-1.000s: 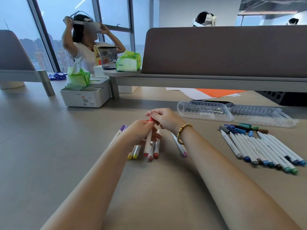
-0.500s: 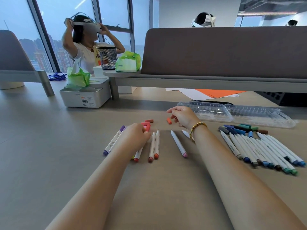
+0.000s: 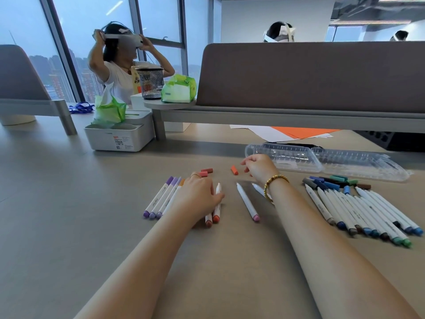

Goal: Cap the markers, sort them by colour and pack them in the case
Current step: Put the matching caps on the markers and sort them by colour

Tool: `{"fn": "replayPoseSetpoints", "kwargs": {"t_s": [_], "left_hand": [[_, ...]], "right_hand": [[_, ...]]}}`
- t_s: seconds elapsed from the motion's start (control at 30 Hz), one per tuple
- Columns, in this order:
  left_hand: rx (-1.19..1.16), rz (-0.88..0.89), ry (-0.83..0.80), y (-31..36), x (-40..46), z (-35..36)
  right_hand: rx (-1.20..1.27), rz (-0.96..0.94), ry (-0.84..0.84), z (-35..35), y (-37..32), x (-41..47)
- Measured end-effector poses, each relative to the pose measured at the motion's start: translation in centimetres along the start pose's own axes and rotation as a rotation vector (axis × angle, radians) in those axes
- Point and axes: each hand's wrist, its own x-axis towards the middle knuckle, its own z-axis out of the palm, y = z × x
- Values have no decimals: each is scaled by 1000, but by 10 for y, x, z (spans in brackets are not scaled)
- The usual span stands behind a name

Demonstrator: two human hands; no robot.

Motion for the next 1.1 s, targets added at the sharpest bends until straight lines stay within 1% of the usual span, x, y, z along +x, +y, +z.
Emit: {"fn": "replayPoseSetpoints", "kwargs": {"t_s": [0.13, 0.3, 0.37, 0.43, 0.53, 0.63, 0.7, 0.8, 0.87, 0.9, 0.97, 1.03, 1.1], "left_hand": [[86, -1, -16, 9, 3, 2], [224, 37, -115, 18, 9, -5], [225, 36, -165, 22, 14, -9], [175, 6, -198, 21, 21, -10], [-7, -90, -240, 10, 32, -15], [-334, -195, -211, -7, 35, -25], [-553, -246, -190, -17, 36, -25], [-819, -296, -167, -18, 32, -20], [-897, -300, -158, -12, 26, -19], [-914, -285, -156, -9, 23, -19], [-923, -246, -145, -2, 16, -20], [-906, -228, -143, 3, 9, -19], [-855, -216, -161, 7, 0, -19]], "right_hand": [[-152, -4, 67, 1, 8, 2], [-409, -59, 103, 13, 9, 8], [-465, -81, 93, 21, 7, 13], [-560, -113, 69, 28, 7, 19], [-628, -127, 33, 35, 9, 29], [-628, -105, 23, 38, 10, 35], [-694, -115, 33, 38, 8, 35], [-749, -113, -18, 35, 2, 29], [-673, -105, -15, 32, 0, 24], [-579, -87, -1, 30, -1, 21], [-289, -47, 2, 21, -5, 13], [39, 9, -38, 10, -10, 0], [283, 74, -82, -1, -12, -15]]}}
